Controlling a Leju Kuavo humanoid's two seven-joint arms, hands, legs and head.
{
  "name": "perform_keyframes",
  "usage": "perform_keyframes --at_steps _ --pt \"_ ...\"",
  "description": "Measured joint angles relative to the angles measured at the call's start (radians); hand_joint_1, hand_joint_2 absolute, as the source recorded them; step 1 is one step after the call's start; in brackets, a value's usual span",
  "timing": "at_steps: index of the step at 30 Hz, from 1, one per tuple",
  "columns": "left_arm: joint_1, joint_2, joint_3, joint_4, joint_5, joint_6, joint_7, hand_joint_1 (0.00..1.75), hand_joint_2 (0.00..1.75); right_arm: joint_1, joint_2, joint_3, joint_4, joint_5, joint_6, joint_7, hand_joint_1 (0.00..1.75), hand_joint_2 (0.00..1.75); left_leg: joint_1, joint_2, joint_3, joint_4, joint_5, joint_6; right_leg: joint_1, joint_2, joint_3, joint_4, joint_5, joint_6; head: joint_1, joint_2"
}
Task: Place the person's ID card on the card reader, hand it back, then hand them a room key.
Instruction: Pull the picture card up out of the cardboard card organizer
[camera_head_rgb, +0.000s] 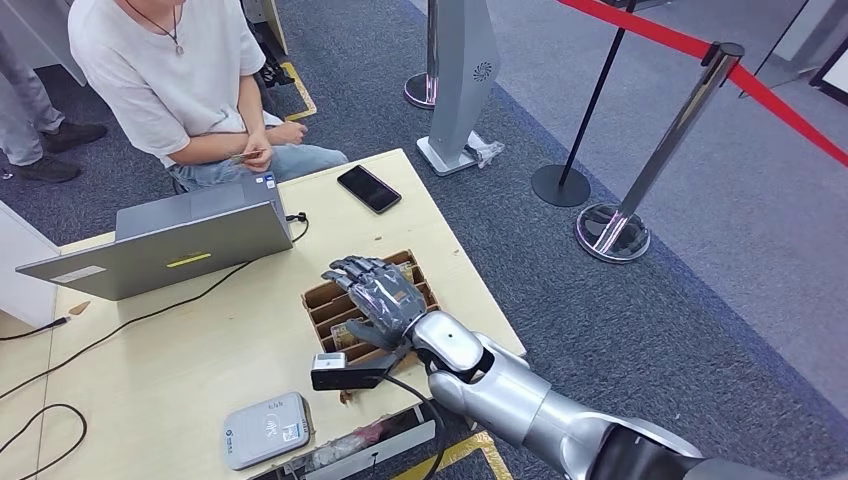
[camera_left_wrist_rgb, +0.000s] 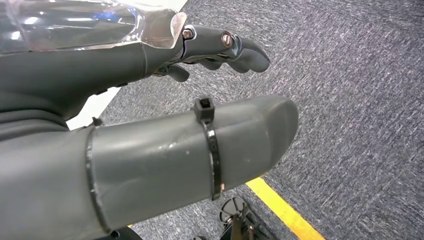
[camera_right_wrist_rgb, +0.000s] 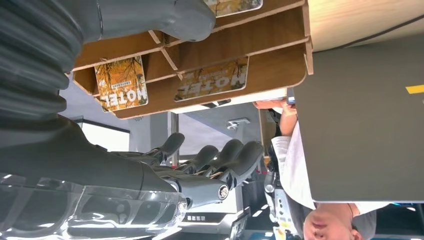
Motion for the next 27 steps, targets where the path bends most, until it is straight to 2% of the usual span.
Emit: perform_keyframes --at_steps 13,18,20,24,27 --pt "0.000 0.003 0.000 0.000 -0.001 -0.002 0.001 0.00 0.00 -0.016 0.000 -0.004 0.047 0.000 -0.005 0.011 0.65 1.75 0.000 0.000 0.000 0.000 0.000 0.000 0.000 0.000 0.000 0.000 0.000 0.000 0.000 0.000" --pt "0.000 0.003 -0.001 0.000 -0.002 -0.004 0.001 0.00 0.00 -0.017 0.000 -0.009 0.058 -0.001 -0.013 0.014 0.79 1.75 0.000 0.000 0.000 0.000 0.000 0.000 0.000 0.000 0.000 0.000 0.000 0.000 0.000 0.000" --pt "0.000 0.003 -0.001 0.000 -0.002 -0.005 0.001 0.00 0.00 -0.016 0.000 -0.011 0.062 0.000 -0.016 0.016 0.93 1.75 0.000 0.000 0.000 0.000 0.000 0.000 0.000 0.000 0.000 0.000 0.000 0.000 0.000 0.000" --pt "0.000 0.003 -0.001 0.000 -0.003 -0.005 0.001 0.00 0.00 -0.016 0.000 -0.015 0.069 0.000 -0.016 0.017 1.43 1.75 0.000 0.000 0.000 0.000 0.000 0.000 0.000 0.000 0.000 0.000 0.000 0.000 0.000 0.000" --pt "0.000 0.003 -0.001 0.000 -0.003 -0.005 0.001 0.00 0.00 -0.018 0.000 -0.020 0.070 0.000 -0.019 0.017 1.65 1.75 0.000 0.000 0.000 0.000 0.000 0.000 0.000 0.000 0.000 0.000 0.000 0.000 0.000 0.000"
